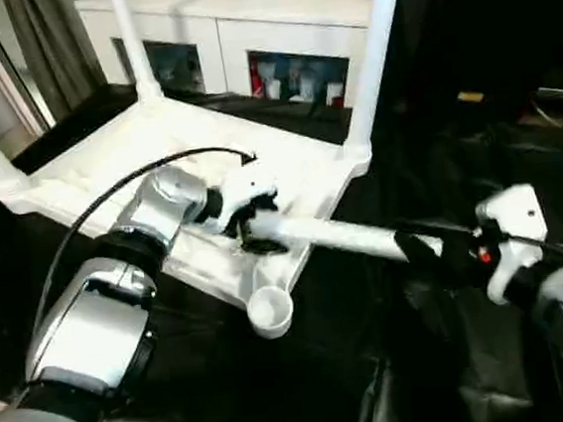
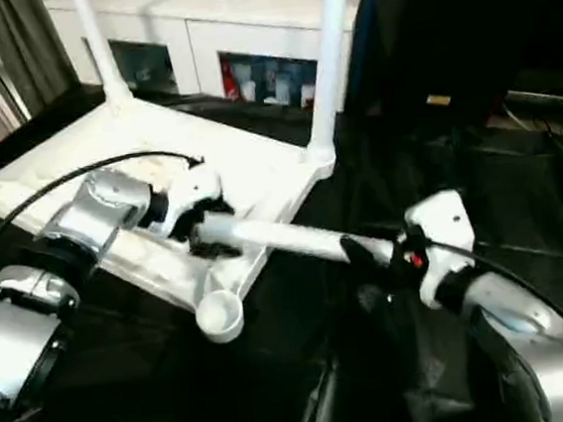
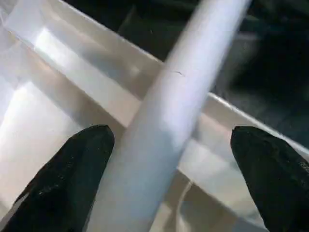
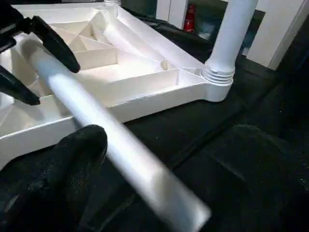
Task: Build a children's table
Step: Pick table leg
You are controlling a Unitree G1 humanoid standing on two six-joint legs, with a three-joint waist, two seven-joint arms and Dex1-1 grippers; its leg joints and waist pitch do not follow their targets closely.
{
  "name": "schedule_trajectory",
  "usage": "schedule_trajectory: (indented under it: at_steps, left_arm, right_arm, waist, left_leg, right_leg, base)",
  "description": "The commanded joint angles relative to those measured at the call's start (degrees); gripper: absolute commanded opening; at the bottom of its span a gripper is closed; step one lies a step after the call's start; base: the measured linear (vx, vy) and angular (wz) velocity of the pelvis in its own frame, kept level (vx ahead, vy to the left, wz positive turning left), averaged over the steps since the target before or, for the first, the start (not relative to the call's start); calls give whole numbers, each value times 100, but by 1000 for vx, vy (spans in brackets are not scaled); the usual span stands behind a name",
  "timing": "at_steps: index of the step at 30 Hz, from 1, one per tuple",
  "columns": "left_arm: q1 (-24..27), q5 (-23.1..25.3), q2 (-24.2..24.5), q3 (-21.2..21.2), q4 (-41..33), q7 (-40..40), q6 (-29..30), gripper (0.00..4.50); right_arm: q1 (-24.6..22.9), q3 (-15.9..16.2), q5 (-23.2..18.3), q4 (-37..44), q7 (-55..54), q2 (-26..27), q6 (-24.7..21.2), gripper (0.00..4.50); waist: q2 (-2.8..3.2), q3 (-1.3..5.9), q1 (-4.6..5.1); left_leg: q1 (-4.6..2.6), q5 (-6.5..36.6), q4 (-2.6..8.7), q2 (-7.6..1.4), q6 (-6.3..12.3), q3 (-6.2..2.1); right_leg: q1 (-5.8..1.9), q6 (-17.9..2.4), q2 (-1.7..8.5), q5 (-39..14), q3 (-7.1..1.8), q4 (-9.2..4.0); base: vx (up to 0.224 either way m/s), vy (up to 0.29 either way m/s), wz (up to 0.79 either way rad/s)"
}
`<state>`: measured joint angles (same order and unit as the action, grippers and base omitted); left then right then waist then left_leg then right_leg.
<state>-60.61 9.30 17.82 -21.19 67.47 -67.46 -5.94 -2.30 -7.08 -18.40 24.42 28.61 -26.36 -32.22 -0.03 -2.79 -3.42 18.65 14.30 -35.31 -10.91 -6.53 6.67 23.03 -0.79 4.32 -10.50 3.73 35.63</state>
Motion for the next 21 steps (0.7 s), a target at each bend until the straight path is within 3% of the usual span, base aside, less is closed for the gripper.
schedule_trajectory:
  at_steps: [1, 3, 13, 21]
  left_arm:
    - [-127, 227, -71, -78, 214, 237, -266, 431]
    - [-149, 241, -130, -63, 315, 356, -332, 431]
    - [-272, 557, -234, -192, 649, 283, -628, 345]
    - [-218, 758, -251, -275, 761, 236, -822, 298]
  right_arm:
    - [-42, -95, -63, 178, 22, -70, -104, 450]
    - [-70, -82, -71, 223, 21, -100, -126, 450]
    - [-62, -28, -16, 220, 36, -211, -134, 450]
    - [-15, 59, 14, 193, 56, -246, -105, 450]
  waist:
    - [4, 314, 0]
    - [30, 320, 7]
    - [0, 356, 1]
    - [-11, 330, 7]
  left_leg:
    - [76, 596, 457, -63, 173, 120]
    - [81, 586, 473, -76, 184, 117]
    - [122, 194, 445, -66, 272, 118]
    - [118, 348, 465, -78, 278, 121]
  right_leg:
    - [-480, -1066, 269, -1390, -250, -520]
    - [-476, -1000, 286, -1511, -254, -542]
    - [-487, -1114, 297, -781, -272, -483]
    - [-465, -1046, 305, -1117, -271, -519]
  base:
    - [0, 0, 0]
    - [0, 0, 0]
    - [0, 0, 0]
    - [0, 0, 0]
